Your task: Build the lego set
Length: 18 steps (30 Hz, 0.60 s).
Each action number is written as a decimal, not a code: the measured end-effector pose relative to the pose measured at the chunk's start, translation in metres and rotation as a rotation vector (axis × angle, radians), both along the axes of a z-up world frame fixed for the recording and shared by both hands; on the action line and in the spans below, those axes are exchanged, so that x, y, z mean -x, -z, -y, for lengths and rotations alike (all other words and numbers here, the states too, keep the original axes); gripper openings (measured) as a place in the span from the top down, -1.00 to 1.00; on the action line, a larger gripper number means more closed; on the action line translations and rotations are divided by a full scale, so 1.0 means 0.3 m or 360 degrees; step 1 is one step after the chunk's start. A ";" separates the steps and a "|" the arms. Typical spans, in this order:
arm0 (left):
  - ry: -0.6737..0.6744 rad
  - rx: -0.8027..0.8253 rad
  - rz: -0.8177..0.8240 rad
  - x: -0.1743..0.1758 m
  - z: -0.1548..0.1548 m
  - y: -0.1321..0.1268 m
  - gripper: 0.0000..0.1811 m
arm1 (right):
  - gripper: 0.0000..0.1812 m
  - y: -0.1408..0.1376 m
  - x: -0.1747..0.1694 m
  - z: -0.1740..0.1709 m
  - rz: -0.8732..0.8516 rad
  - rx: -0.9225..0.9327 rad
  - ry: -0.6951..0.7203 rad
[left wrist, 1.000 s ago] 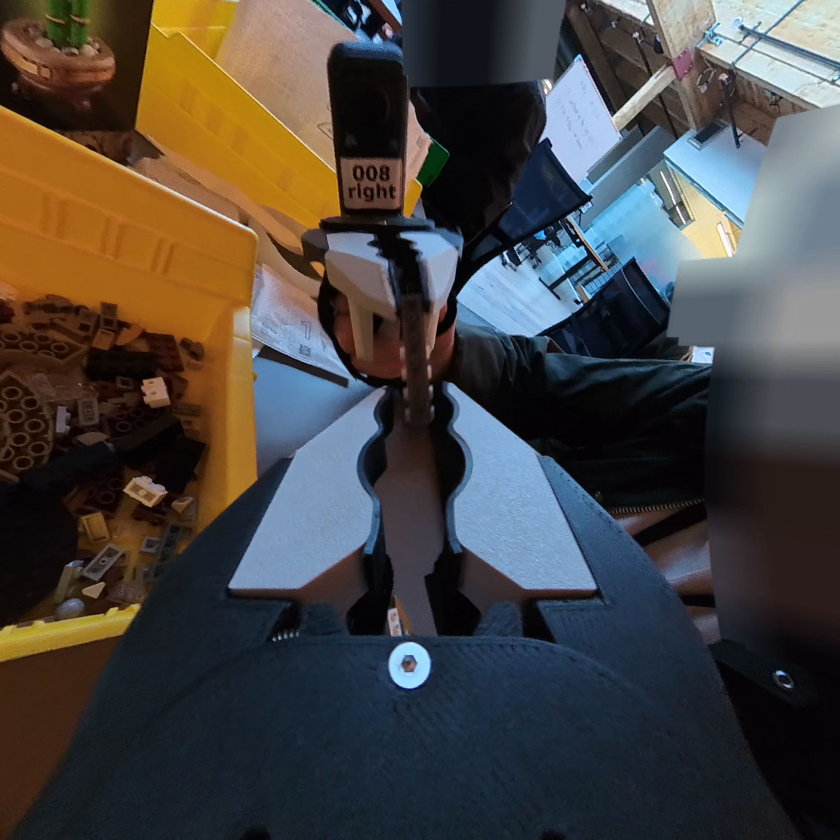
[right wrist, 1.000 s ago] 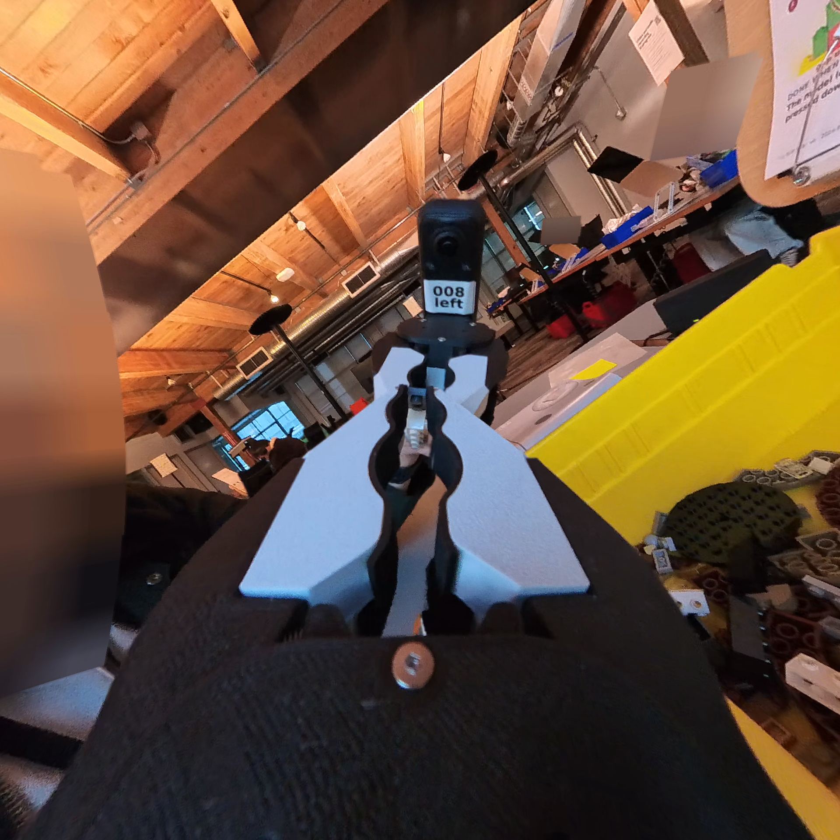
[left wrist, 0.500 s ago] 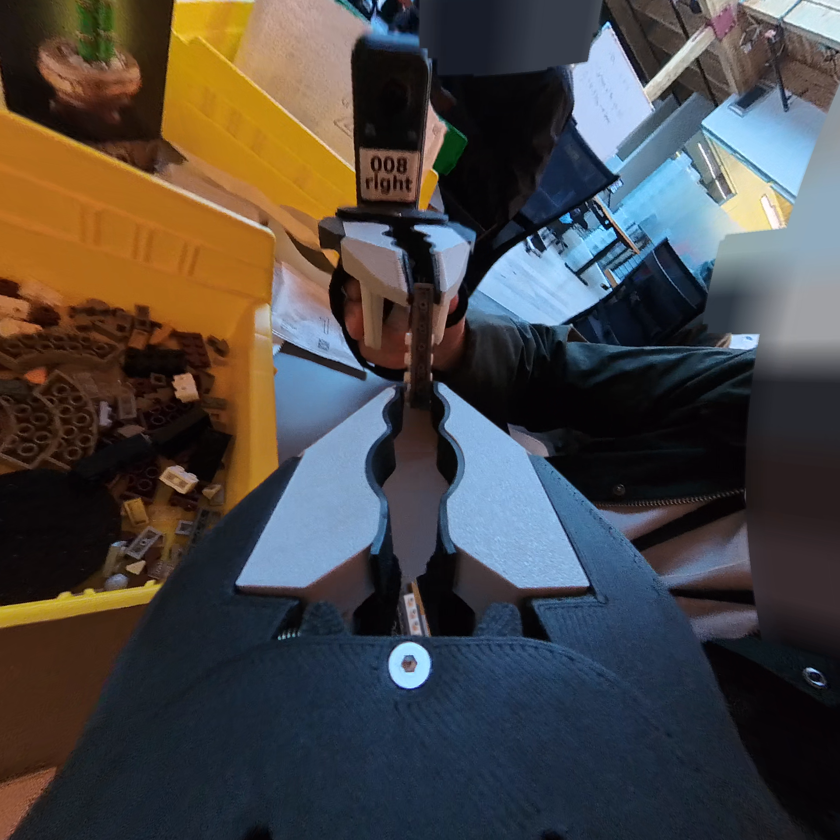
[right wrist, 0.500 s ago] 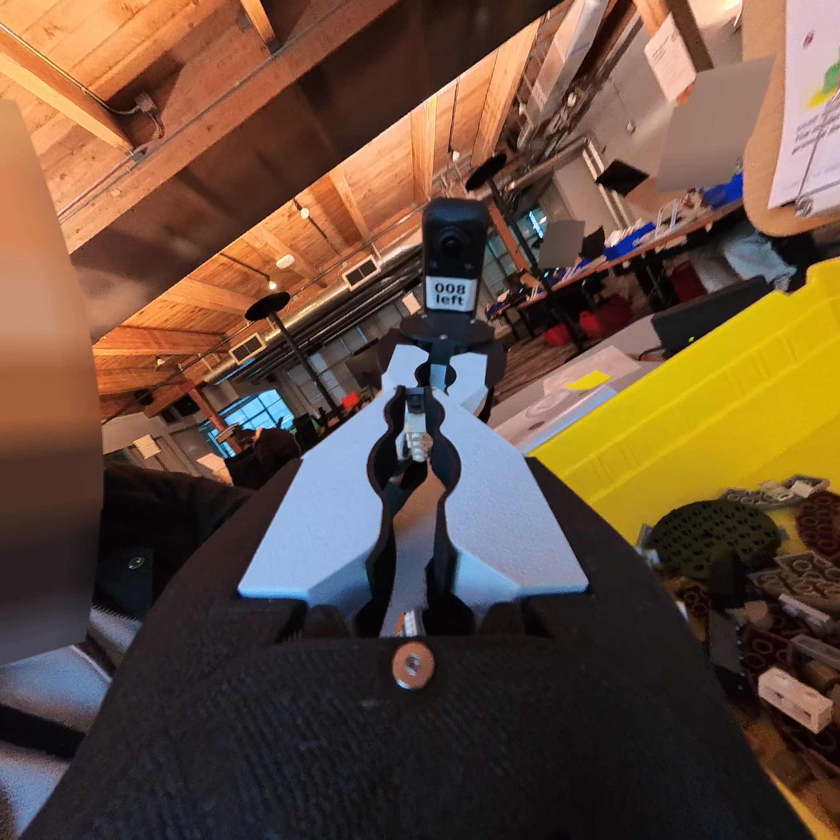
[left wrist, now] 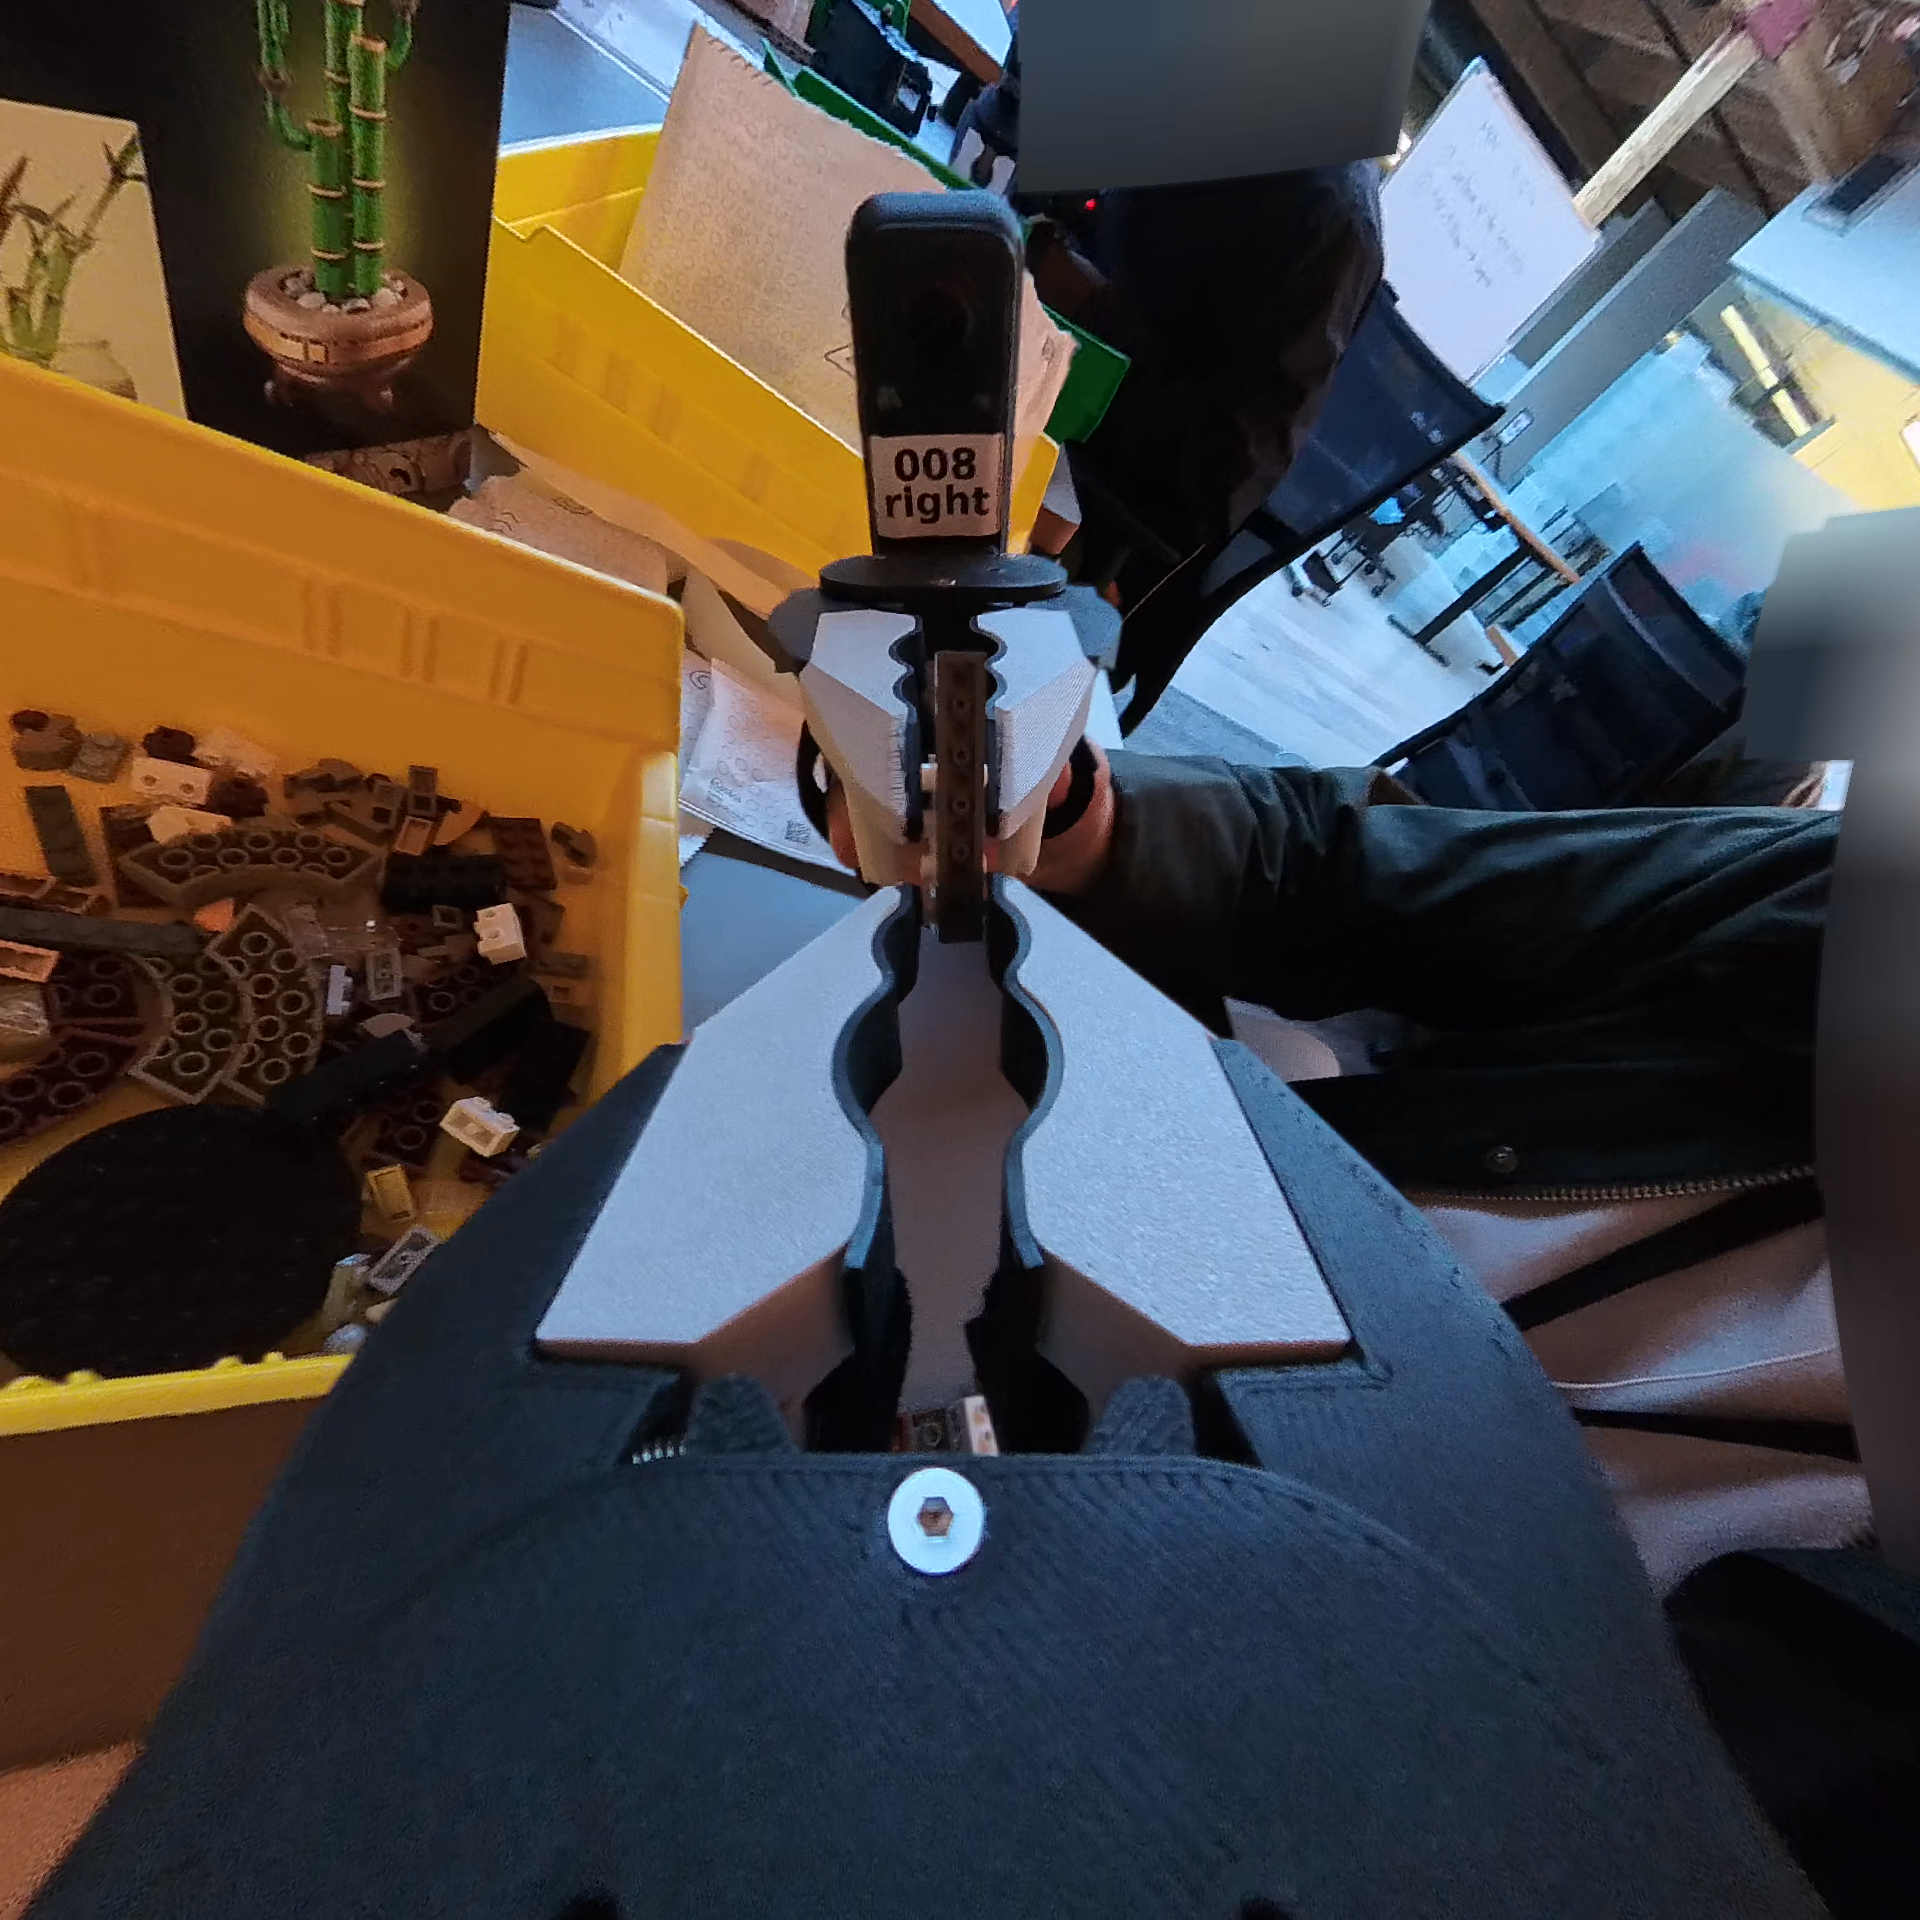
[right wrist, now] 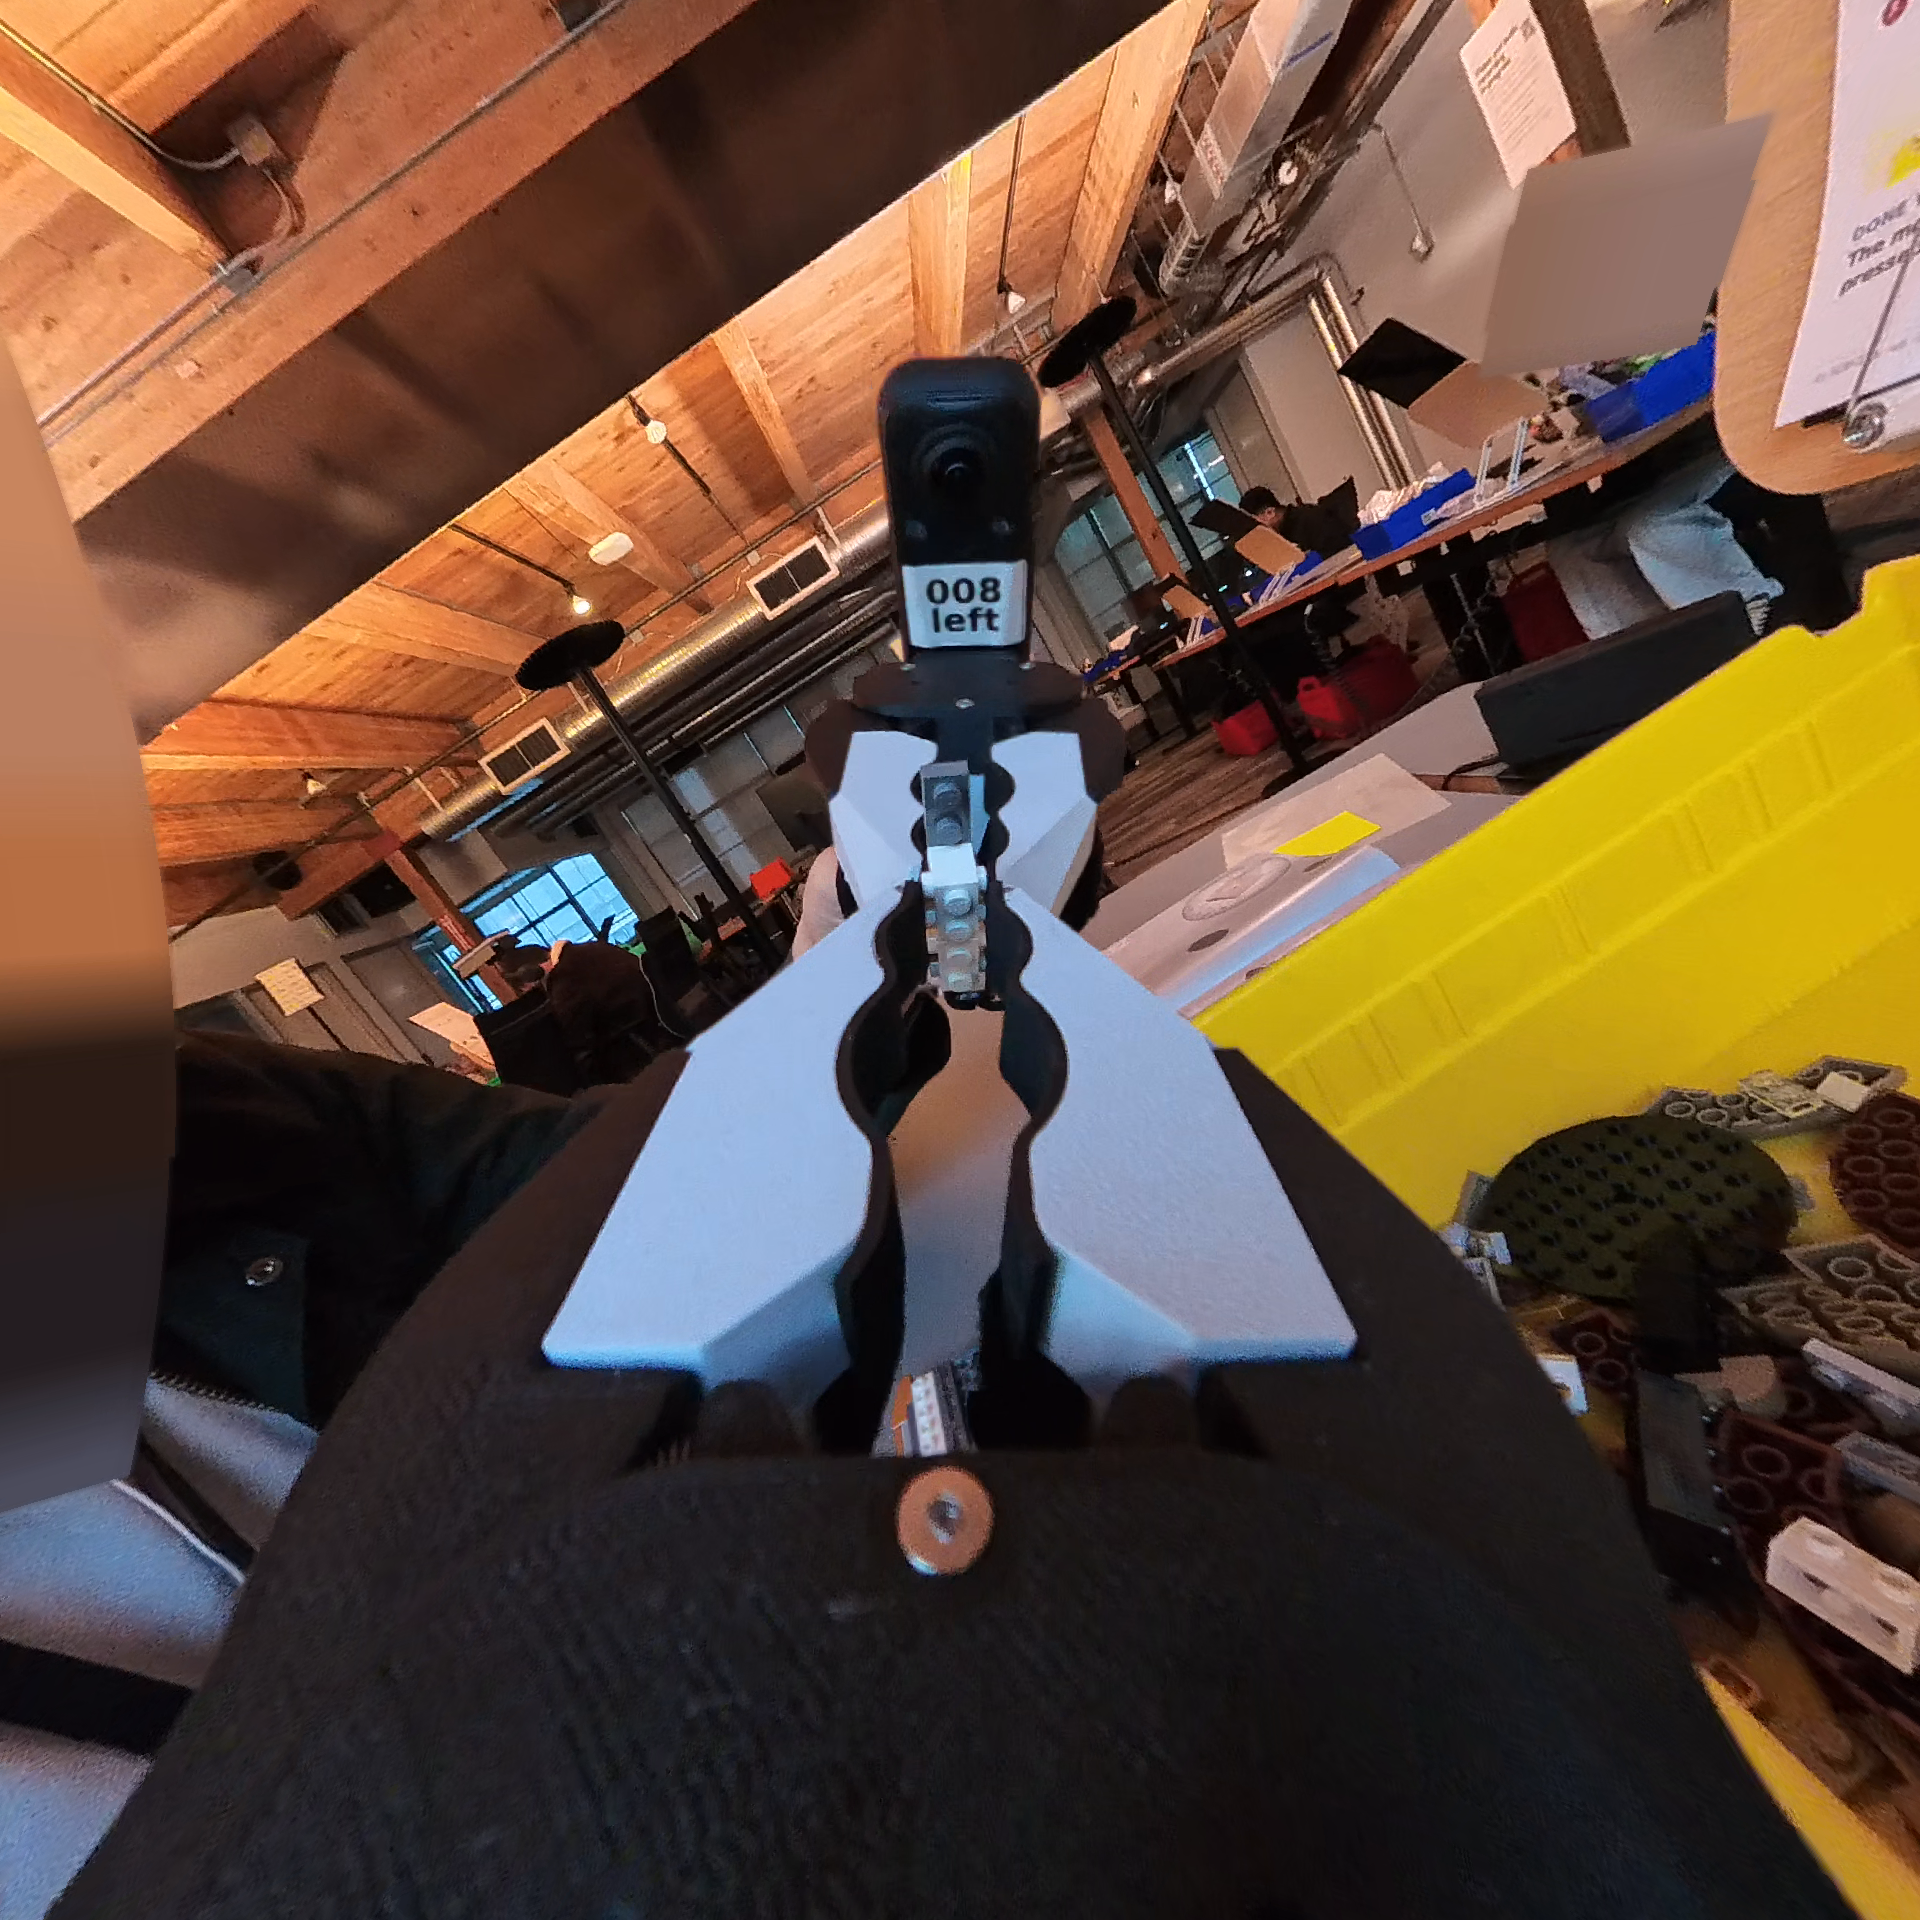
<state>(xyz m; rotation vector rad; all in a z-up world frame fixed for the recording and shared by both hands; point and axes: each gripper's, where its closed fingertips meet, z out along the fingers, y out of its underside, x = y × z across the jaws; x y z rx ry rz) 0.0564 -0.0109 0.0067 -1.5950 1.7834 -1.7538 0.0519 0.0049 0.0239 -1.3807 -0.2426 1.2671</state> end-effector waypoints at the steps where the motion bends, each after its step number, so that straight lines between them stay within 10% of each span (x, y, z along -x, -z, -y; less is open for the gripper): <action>1: 0.0004 0.0029 0.0005 -0.003 0.002 -0.003 0.83 | 0.91 -0.001 -0.001 0.000 -0.0013 0.0009 -0.0005; 15: -0.0132 0.0214 0.0203 -0.043 -0.021 -0.039 0.91 | 0.90 -0.015 -0.048 -0.005 0.0015 0.0006 0.0103; 18: -0.0300 0.0361 0.0430 0.005 -0.132 -0.152 0.91 | 0.90 -0.029 -0.080 0.006 -0.0014 -0.0023 0.0125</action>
